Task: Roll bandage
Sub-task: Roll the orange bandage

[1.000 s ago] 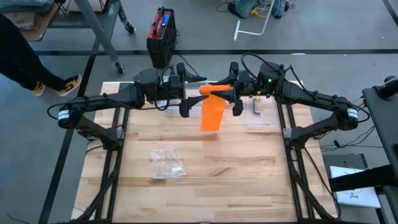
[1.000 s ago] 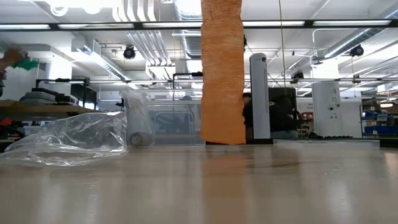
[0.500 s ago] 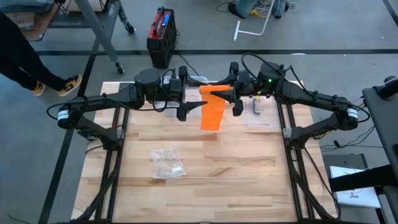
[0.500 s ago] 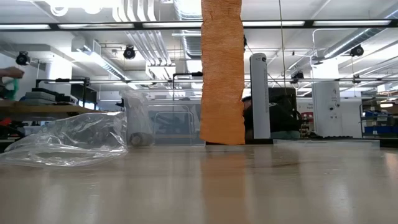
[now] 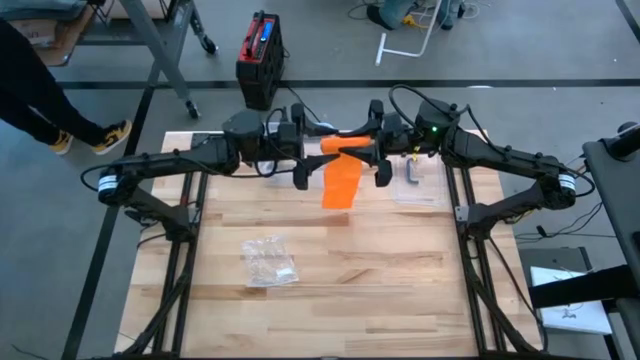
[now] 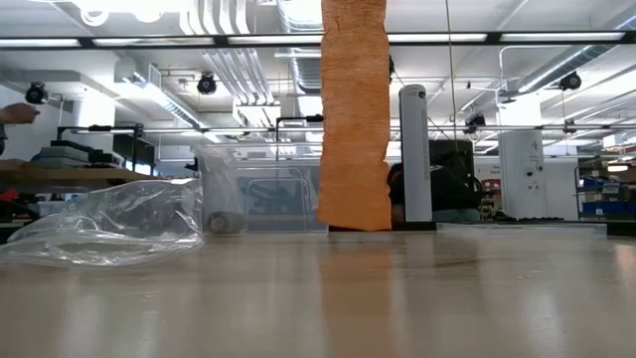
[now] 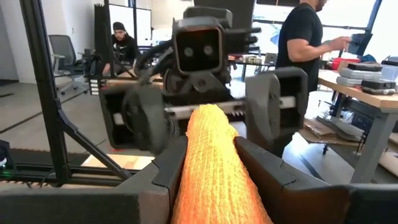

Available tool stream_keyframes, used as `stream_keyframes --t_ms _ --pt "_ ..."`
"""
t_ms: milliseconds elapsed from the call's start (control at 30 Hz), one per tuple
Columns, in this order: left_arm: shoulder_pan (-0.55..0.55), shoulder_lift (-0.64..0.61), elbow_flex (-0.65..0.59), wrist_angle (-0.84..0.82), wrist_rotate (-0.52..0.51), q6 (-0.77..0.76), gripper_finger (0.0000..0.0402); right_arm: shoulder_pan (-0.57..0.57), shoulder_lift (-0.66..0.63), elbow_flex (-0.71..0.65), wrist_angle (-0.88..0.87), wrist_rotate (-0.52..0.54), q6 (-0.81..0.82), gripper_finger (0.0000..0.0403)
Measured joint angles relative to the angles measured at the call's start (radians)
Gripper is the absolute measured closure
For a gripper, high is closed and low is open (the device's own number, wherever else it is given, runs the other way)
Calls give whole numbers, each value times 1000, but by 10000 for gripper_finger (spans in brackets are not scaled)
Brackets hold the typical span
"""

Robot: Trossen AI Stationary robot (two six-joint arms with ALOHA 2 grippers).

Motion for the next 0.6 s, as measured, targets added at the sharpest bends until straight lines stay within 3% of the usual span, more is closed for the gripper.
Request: stream_keyframes --t_ms 233,600 --pt "1 19 0 10 -3 20 188 2 0 0 6 -21 12 286" --pt "1 19 0 33 29 28 334 2 0 0 2 -20 37 286"
